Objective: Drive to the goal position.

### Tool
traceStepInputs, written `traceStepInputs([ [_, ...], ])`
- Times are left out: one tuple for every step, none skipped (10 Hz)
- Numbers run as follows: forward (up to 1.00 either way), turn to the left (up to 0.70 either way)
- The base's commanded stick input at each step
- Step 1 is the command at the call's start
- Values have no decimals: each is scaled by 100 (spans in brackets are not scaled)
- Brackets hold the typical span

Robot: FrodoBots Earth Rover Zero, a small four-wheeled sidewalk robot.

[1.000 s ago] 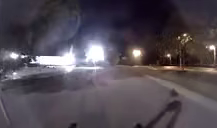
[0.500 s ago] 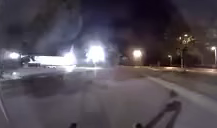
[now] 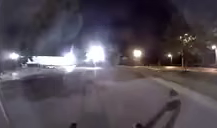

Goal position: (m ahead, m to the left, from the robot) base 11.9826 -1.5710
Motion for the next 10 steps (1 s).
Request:
traceStepInputs([
  [50,0],
  [50,0],
  [50,0],
  [50,0],
  [50,0],
  [50,0],
  [50,0],
  [50,0],
  [50,0],
  [50,0],
])
